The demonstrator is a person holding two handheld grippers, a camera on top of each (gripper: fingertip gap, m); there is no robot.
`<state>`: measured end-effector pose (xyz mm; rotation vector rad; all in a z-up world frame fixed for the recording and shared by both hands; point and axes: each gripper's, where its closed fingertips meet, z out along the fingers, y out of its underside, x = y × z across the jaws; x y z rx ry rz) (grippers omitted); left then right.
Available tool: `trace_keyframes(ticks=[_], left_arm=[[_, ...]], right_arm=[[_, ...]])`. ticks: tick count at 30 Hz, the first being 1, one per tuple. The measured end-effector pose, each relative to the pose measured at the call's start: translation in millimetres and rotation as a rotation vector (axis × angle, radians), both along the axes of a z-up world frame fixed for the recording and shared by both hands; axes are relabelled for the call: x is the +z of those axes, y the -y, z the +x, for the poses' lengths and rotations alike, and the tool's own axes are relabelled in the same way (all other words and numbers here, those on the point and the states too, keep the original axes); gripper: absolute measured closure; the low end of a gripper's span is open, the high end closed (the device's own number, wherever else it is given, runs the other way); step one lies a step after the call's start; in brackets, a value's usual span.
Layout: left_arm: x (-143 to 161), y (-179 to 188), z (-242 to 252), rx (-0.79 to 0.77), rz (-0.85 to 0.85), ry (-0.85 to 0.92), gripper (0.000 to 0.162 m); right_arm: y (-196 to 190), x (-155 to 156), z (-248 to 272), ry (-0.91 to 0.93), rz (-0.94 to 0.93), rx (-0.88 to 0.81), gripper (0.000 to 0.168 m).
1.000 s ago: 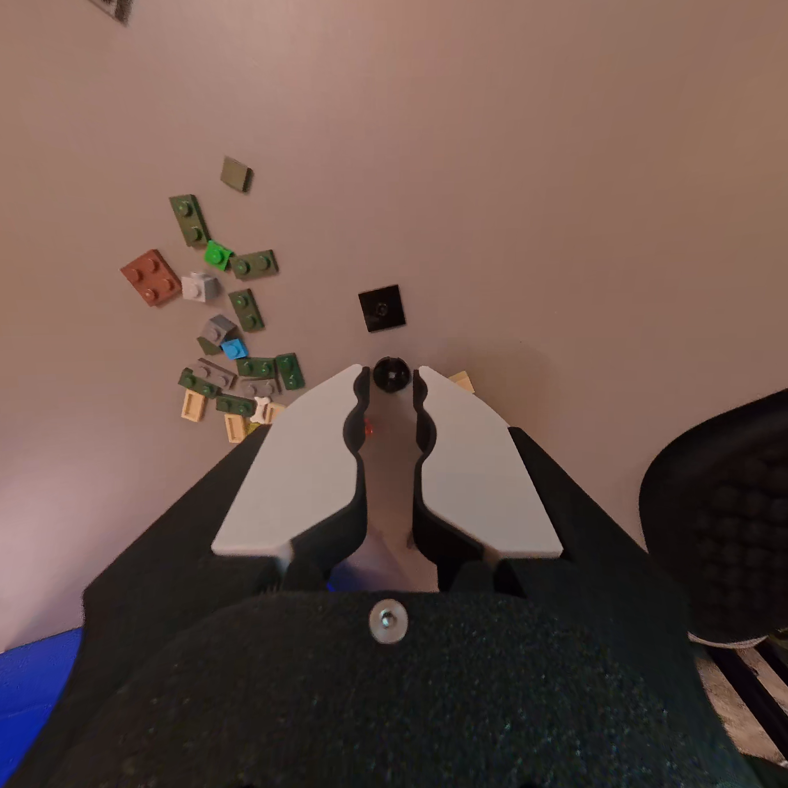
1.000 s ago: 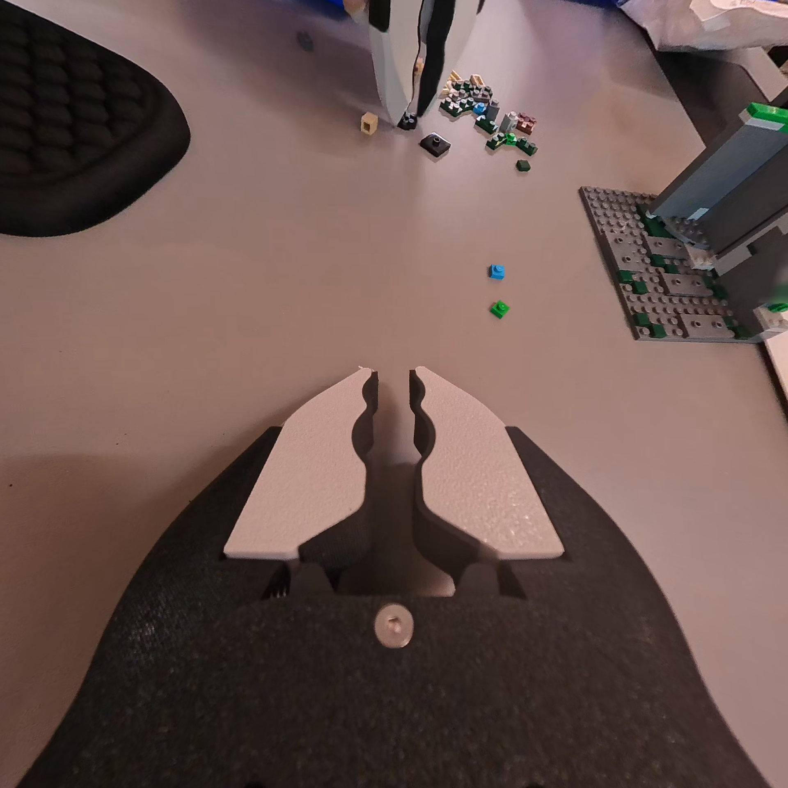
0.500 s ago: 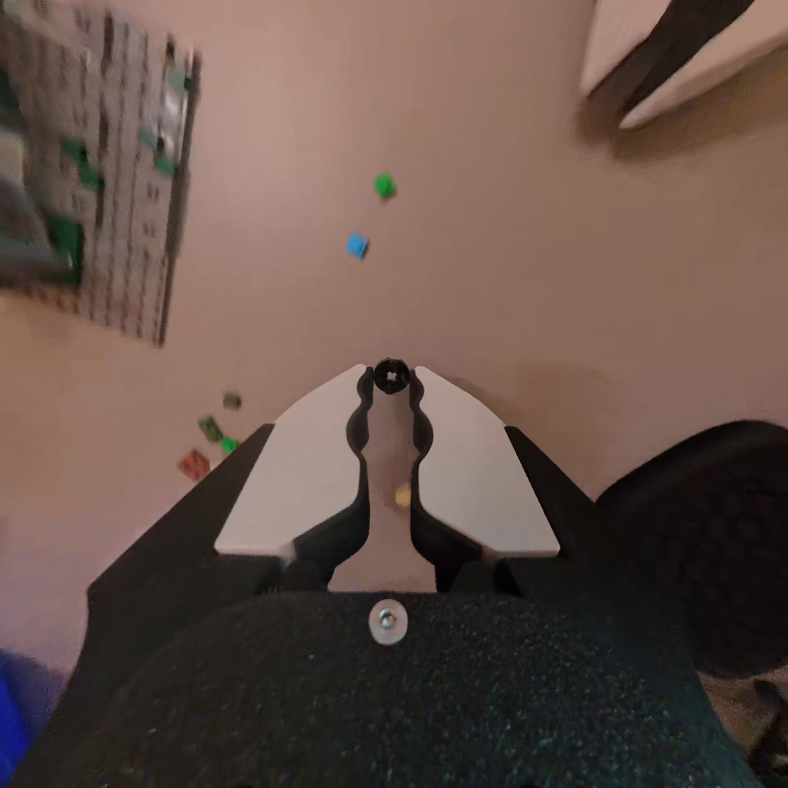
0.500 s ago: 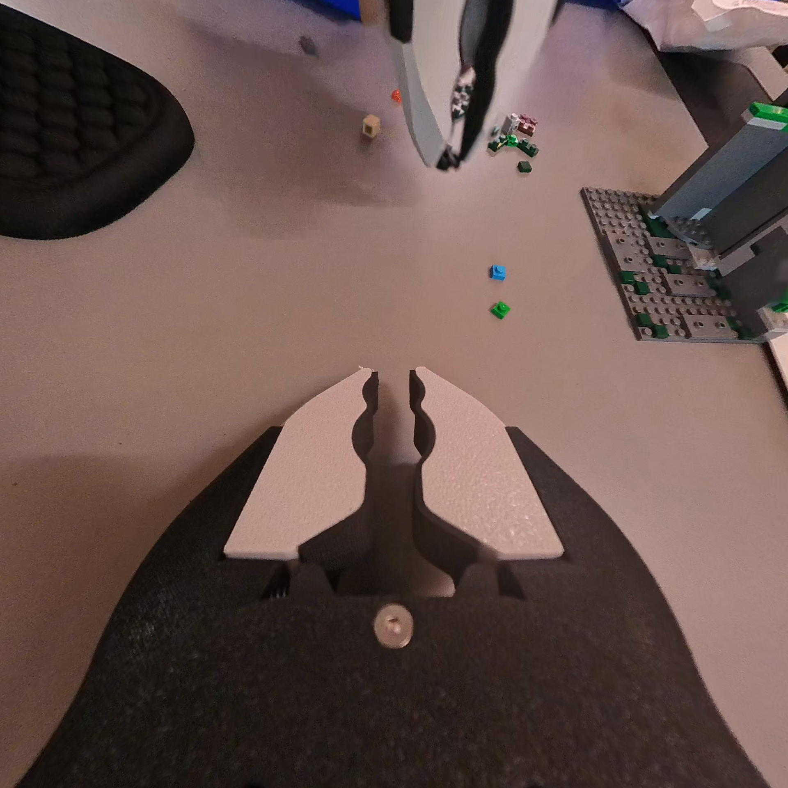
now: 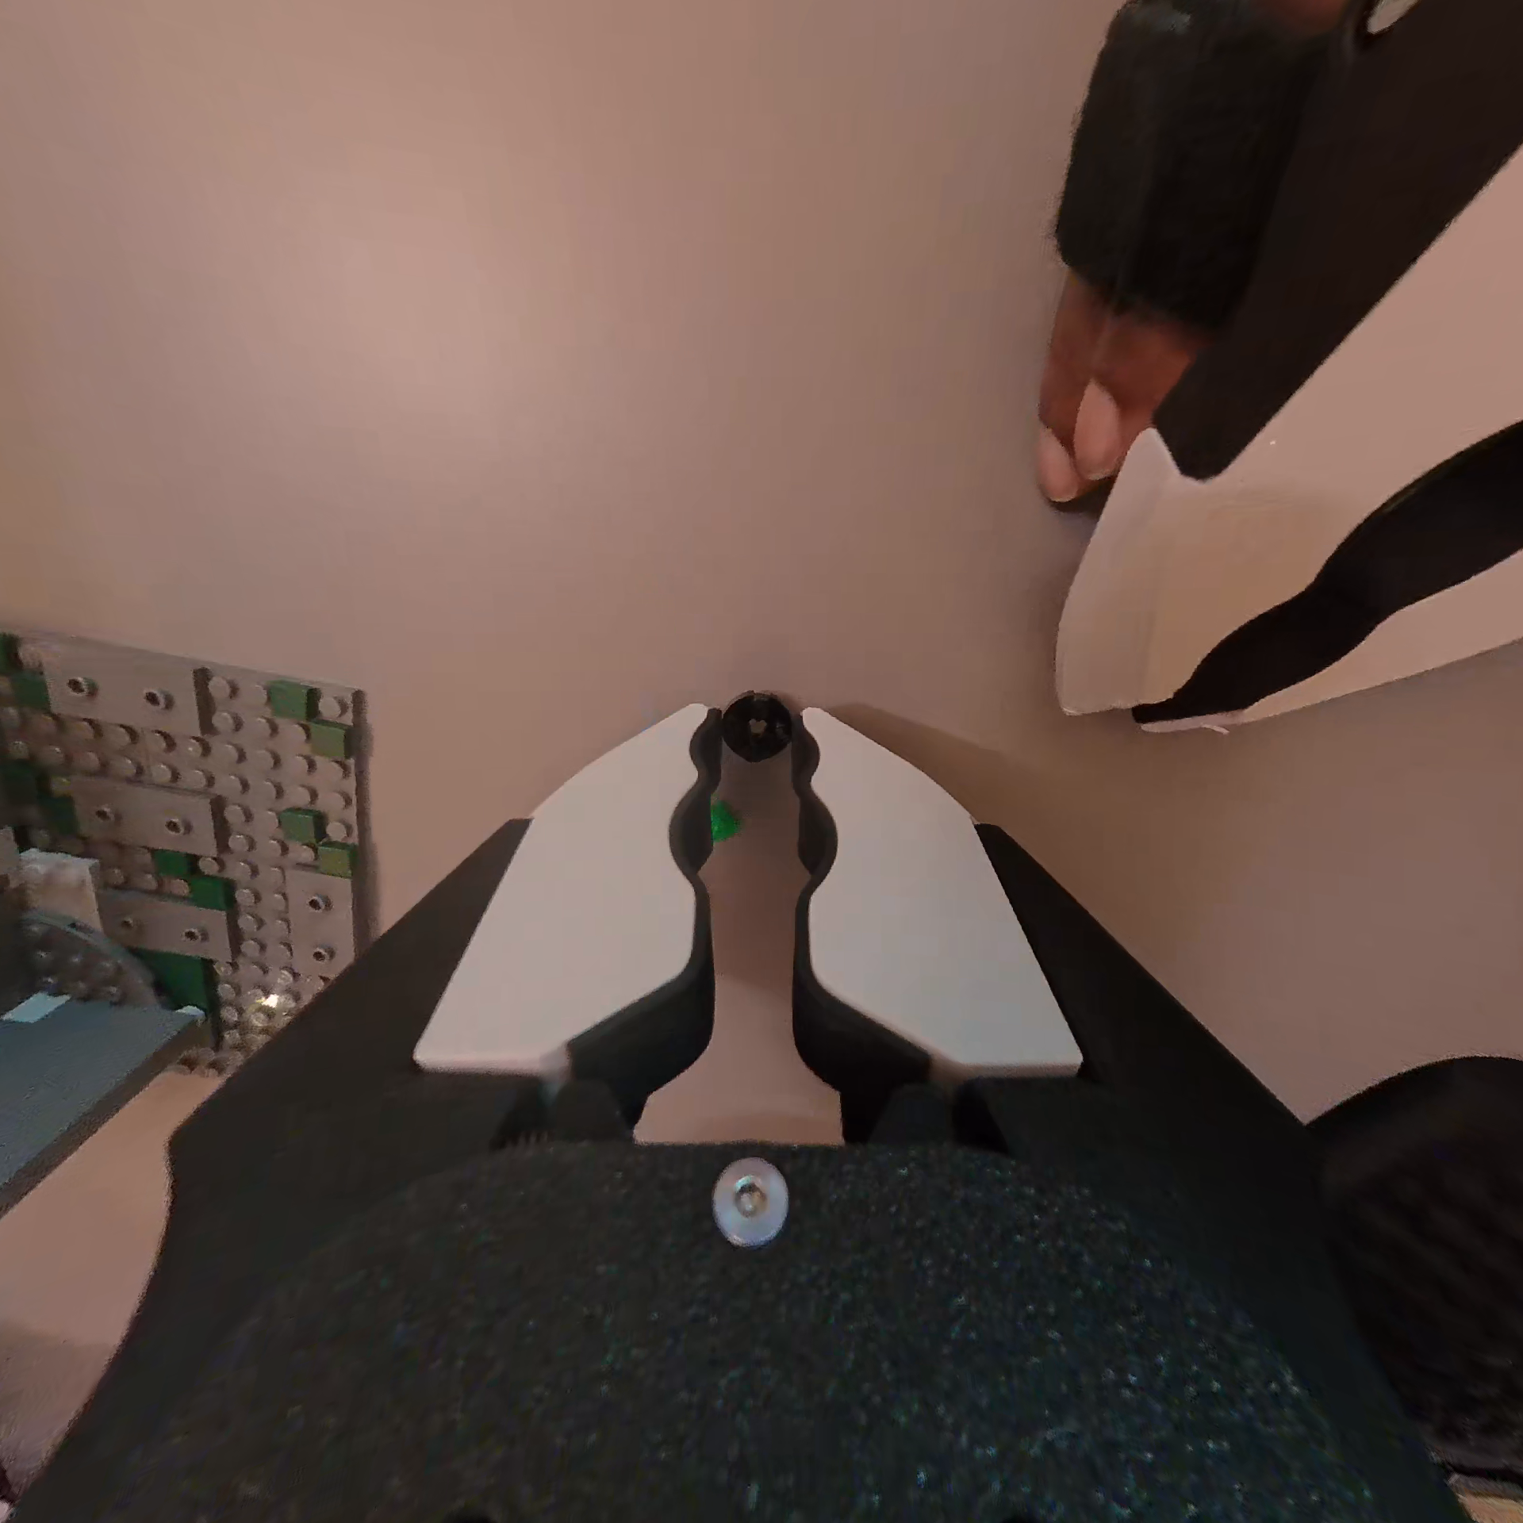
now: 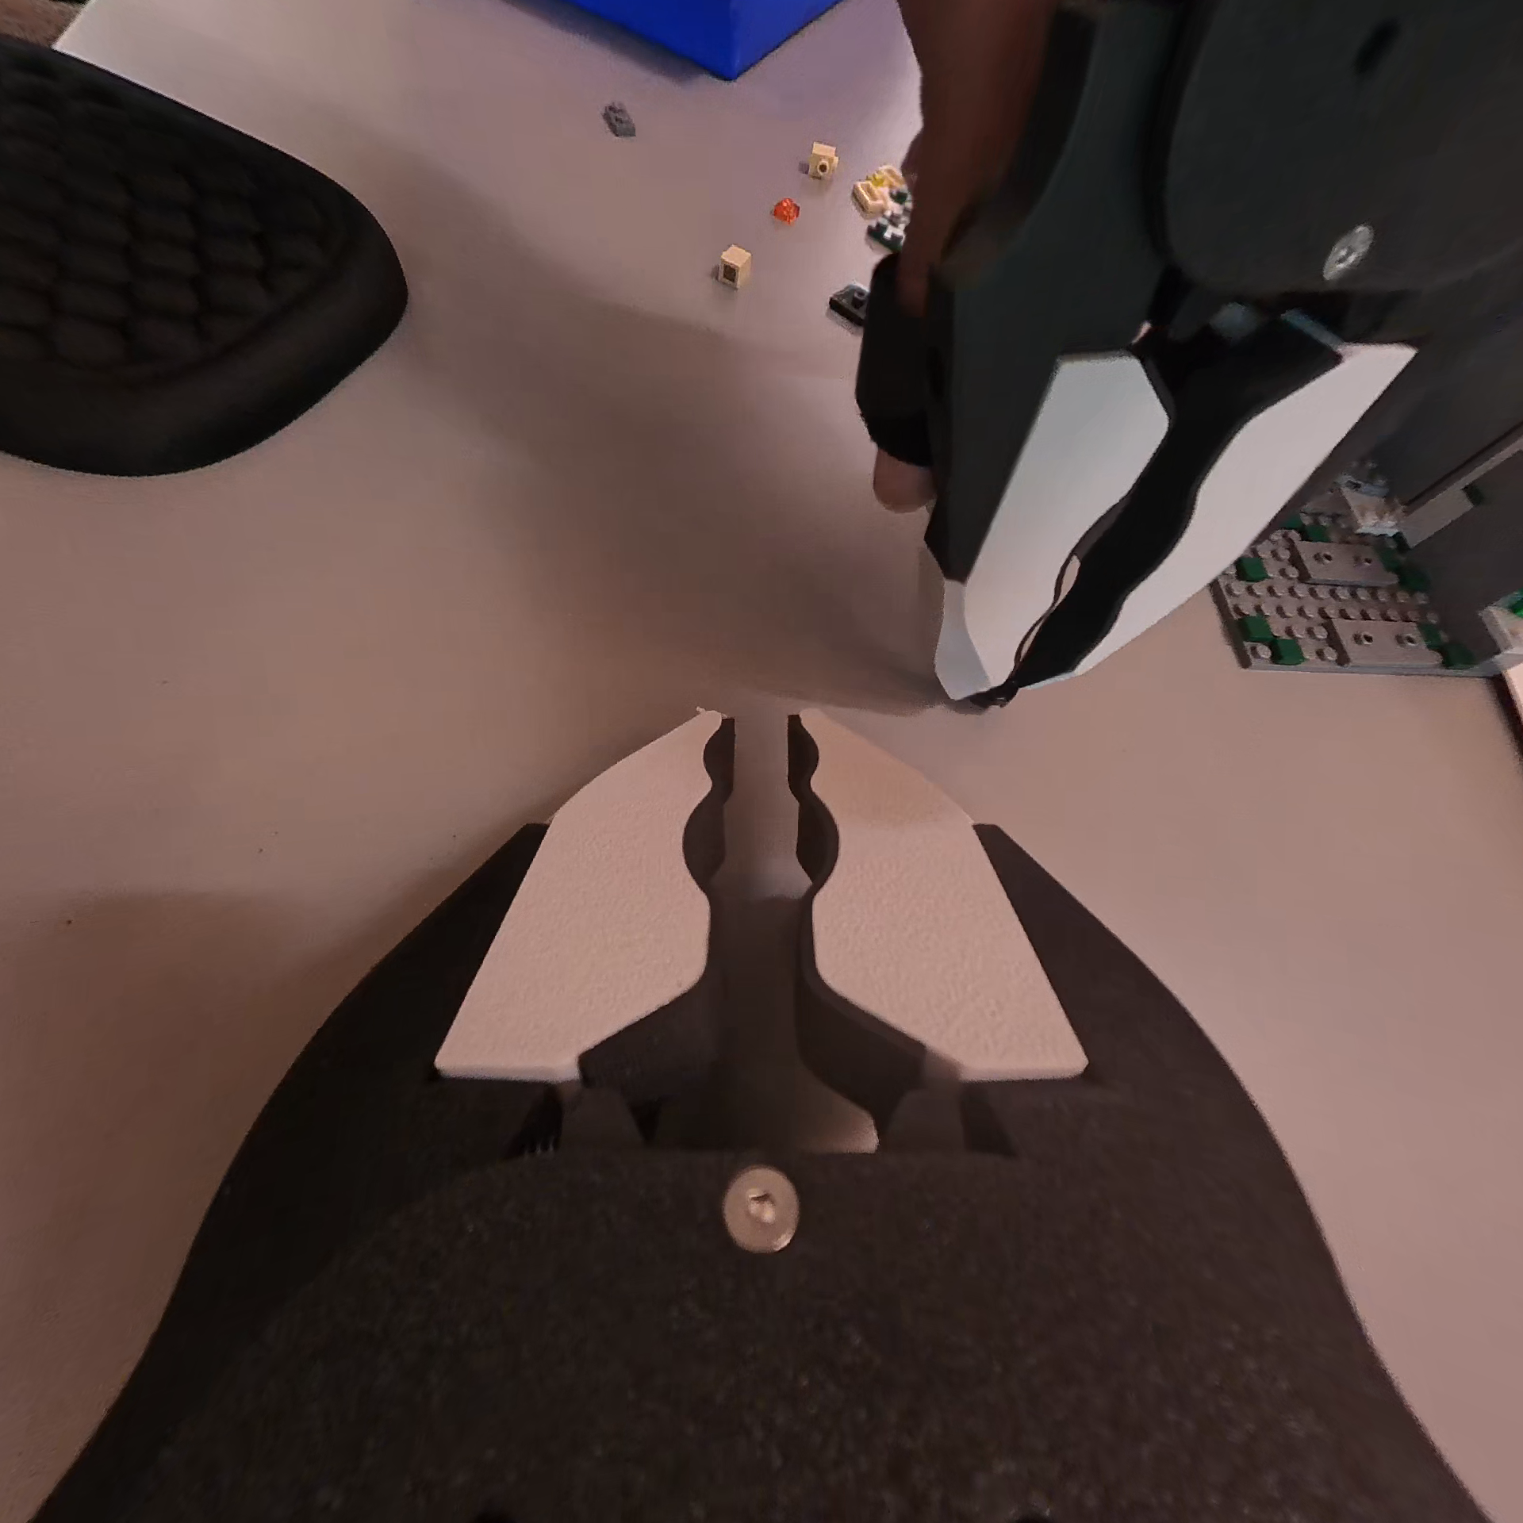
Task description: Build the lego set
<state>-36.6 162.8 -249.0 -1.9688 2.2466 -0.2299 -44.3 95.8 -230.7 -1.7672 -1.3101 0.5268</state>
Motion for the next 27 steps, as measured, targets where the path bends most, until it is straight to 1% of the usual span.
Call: trace_keyframes(ticks=[11,17,19,21,24,27], left_arm=[[-4,-4,-3,0.010,0.007,-0.004,0.145],[2,-5,-4,0.014,0.017,0.018,0.143],[10,-6,-6,0.023,0.035,0.039,0.143],[20,-8,-11,0.042,0.058,0.071,0.144],[33,-11,-23,0.096,0.102,0.129,0.147],[43,-17,-44,0.169,0.159,0.174,0.149]], right_arm=[[0,-2,0,0.019,0.009,-0.002,0.156],[-2,-1,4,0.017,0.004,-0.035,0.156],[-4,2,12,0.019,0.008,-0.082,0.156],[-8,5,25,0.020,0.017,-0.163,0.156],[-15,15,53,0.001,0.028,-0.334,0.157],[-18,31,78,-0.082,0.010,-0.513,0.159]])
